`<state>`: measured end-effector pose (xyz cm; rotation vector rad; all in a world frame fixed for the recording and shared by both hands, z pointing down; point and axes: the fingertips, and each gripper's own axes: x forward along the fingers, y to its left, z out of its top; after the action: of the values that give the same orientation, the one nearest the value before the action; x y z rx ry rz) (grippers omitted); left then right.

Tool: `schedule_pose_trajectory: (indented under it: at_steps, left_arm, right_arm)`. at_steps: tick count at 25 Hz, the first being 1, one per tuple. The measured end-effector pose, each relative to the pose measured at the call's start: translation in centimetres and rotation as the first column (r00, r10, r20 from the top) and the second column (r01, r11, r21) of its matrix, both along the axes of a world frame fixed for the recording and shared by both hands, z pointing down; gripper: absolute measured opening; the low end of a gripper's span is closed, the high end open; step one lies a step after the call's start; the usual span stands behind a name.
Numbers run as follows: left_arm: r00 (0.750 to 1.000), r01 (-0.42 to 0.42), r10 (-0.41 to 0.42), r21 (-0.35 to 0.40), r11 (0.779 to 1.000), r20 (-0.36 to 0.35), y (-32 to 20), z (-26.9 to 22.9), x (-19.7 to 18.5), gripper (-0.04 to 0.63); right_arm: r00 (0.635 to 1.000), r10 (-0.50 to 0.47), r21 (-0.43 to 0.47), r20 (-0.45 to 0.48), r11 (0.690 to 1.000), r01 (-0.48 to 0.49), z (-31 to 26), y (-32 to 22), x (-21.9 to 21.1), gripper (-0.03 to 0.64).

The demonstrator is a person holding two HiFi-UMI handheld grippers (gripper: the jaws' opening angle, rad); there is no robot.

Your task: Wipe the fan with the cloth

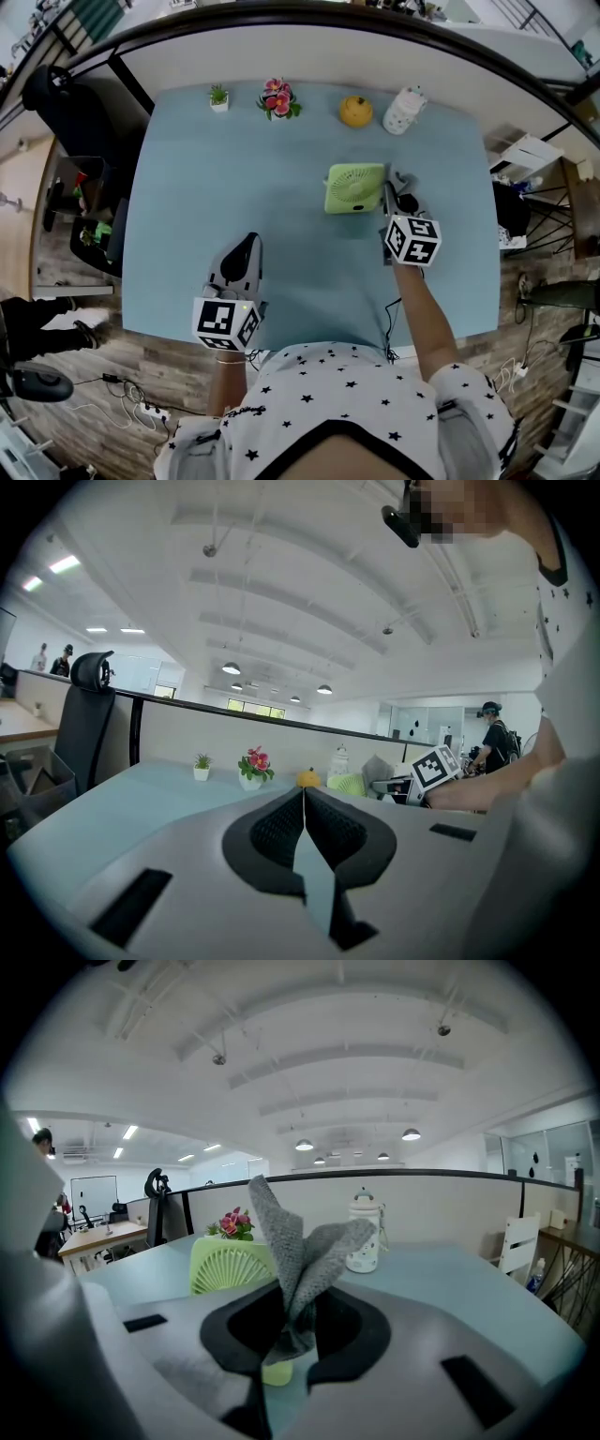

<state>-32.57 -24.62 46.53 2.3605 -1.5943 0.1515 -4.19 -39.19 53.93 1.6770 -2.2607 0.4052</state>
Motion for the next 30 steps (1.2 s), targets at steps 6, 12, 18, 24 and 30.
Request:
schedule_pose_trajectory:
  at_steps: [6, 12, 18, 24, 30]
  left_arm:
    - [1.0, 0.0, 0.0, 0.002, 1.0, -0.002, 0.0, -0.1, 0.0, 0.031]
    - [1.0, -0.002, 0.002, 0.0, 1.0, 0.002, 0.0, -0.1, 0.1, 0.031]
    - [1.0, 0.0, 0.0, 0.005, 1.0, 0.0, 0.3, -0.3, 0.3, 0.031]
    - [0.999, 0.034, -0.034, -0.001, 0.999, 0.001, 0.6, -0.1, -1.0, 0.031]
    - [0.999, 0.037, -0.037, -0.003, 0.999, 0.004, 0.6, 0.0, -1.4, 0.031]
  right_arm:
    - [1.0, -0.004, 0.01, 0.023, 1.0, 0.003, -0.7, 0.3, -0.3, 0.049]
    - [0.991, -0.117, 0.05, 0.059, 0.992, 0.114, -2.2, 1.7, -4.9, 0.05]
    - [0.967, -0.249, 0.025, 0.048, 0.969, 0.248, -0.7, 3.0, -10.9, 0.049]
    - [0.961, -0.278, 0.004, -0.013, 0.961, 0.278, 0.7, 2.9, -12.7, 0.049]
    - [0.966, -0.257, -0.03, -0.025, 0.966, 0.256, 2.0, 2.3, -12.3, 0.051]
